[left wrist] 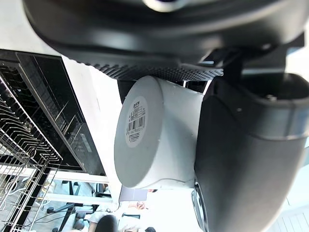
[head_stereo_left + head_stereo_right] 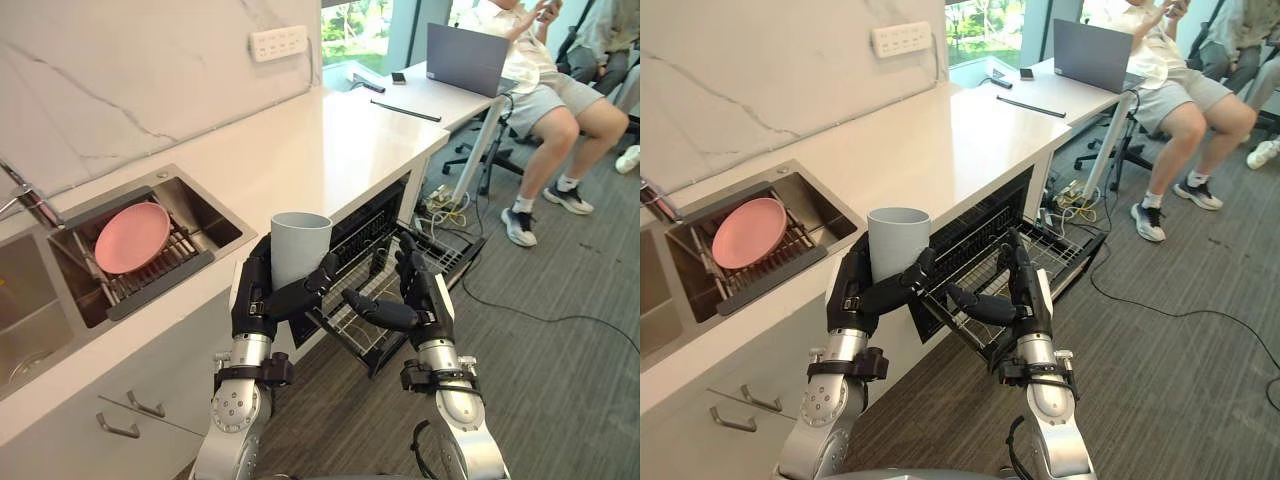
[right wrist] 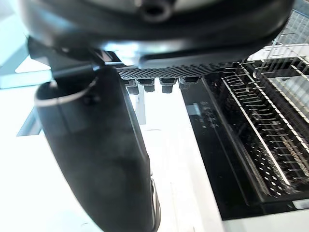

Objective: Walk over to the sink, pick up the cup, carry it to the dishwasher, place the cup inside the dishwasher, then close the dishwasher door

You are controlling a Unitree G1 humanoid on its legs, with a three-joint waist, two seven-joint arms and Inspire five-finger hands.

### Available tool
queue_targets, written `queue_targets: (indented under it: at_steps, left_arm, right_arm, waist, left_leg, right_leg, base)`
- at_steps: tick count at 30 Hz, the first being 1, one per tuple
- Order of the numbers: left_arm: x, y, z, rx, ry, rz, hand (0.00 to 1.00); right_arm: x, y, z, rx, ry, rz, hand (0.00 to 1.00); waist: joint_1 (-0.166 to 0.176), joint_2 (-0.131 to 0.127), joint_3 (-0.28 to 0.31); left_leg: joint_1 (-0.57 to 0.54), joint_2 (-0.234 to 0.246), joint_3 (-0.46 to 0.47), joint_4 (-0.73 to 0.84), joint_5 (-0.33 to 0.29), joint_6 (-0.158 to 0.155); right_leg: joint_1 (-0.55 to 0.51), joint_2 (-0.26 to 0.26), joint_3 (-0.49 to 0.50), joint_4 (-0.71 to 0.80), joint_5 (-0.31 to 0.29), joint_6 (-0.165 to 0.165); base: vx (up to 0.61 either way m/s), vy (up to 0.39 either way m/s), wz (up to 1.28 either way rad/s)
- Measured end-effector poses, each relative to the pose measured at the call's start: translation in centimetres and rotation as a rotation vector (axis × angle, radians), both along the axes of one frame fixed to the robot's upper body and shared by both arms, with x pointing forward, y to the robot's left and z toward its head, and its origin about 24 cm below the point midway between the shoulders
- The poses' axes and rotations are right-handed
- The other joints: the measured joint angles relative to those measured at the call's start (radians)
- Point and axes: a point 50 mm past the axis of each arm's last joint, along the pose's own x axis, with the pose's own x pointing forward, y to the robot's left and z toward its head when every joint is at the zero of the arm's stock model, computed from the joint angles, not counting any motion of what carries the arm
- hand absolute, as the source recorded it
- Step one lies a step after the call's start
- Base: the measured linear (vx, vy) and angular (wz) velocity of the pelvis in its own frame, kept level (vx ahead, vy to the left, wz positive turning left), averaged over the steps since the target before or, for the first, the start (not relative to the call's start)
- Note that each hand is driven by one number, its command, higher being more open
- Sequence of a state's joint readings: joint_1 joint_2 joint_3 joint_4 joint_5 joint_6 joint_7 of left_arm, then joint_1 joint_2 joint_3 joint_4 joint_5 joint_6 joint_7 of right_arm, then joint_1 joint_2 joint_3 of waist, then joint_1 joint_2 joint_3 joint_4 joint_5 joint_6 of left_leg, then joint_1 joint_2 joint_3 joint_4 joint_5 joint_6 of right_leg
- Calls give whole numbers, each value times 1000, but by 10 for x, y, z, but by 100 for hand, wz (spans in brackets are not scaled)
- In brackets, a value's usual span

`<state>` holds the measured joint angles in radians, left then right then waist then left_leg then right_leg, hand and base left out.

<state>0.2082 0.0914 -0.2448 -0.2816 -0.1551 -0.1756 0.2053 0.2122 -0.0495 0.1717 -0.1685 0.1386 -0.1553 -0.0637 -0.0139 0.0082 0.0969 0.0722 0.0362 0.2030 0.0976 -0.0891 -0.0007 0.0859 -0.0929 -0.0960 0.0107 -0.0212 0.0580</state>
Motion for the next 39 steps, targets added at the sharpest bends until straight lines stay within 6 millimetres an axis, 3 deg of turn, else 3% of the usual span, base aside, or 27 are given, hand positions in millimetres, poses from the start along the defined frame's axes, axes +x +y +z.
queue_targets:
  at_steps: [13,23,28,39]
  left_arm:
    - [11,16,14,146,-84,143,0]
    - [11,9,10,266,-88,136,0]
    - [11,6,10,258,-89,137,0]
    - [10,-2,10,242,-95,155,0]
  right_arm:
    - [0,18,18,75,-87,144,100]
    - [5,22,24,131,-109,170,100]
    - [5,21,24,161,-103,167,100]
    - [5,19,23,221,-89,156,100]
  waist:
    - [-2,-16,-9]
    - [-2,-18,-11]
    - [-2,-32,-22]
    - [-2,-32,-26]
  left_leg:
    - [7,-1,40,-7,-2,3]
    - [5,-2,47,-13,-2,3]
    - [-1,-3,45,-16,-2,3]
    - [-6,-6,41,-18,0,6]
  right_leg:
    - [-5,2,39,-35,28,6]
    - [-4,3,47,-54,39,9]
    - [-7,3,45,-62,41,10]
    - [-10,0,41,-62,41,10]
  base:
    - [-21,9,-10]
    - [-6,-3,-2]
    - [0,0,0]
    - [0,0,0]
